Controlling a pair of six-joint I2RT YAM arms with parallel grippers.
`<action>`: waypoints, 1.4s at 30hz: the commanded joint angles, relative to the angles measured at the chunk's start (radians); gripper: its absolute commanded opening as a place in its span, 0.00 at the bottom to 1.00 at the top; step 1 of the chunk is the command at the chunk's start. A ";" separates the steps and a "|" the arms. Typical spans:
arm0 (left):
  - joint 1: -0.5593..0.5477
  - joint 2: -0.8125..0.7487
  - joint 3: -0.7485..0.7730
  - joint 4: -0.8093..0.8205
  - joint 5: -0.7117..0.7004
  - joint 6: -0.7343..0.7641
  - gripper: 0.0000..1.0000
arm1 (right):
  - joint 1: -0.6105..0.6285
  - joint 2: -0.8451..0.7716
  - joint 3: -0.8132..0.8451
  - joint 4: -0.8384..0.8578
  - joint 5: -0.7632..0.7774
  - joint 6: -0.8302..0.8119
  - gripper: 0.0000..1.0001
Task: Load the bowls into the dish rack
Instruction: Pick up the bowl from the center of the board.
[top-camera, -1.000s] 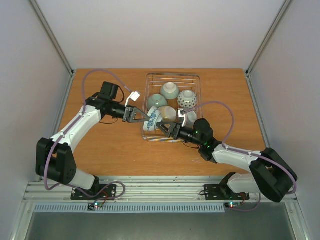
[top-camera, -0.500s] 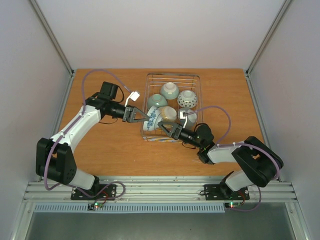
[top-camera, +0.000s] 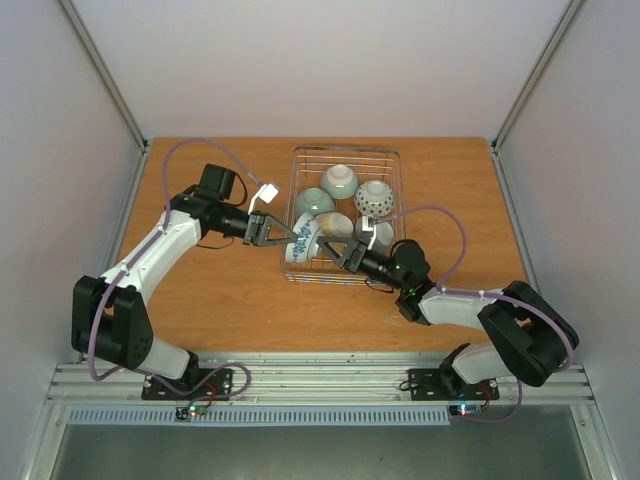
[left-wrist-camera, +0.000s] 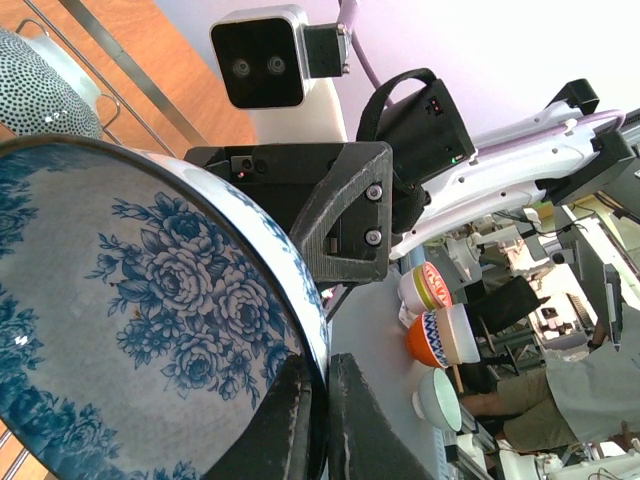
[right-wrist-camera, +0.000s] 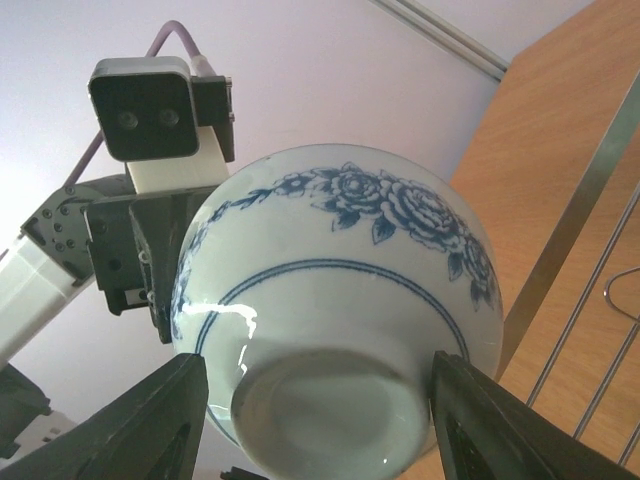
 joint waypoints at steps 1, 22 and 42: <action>-0.002 -0.011 0.014 -0.001 0.052 0.031 0.01 | -0.004 -0.015 0.038 -0.032 -0.014 -0.028 0.62; -0.003 -0.010 0.016 -0.015 0.034 0.046 0.00 | -0.004 0.089 0.031 0.122 -0.057 0.053 0.63; -0.002 -0.010 0.012 -0.015 0.002 0.062 0.00 | 0.000 0.089 0.013 0.140 -0.079 0.068 0.65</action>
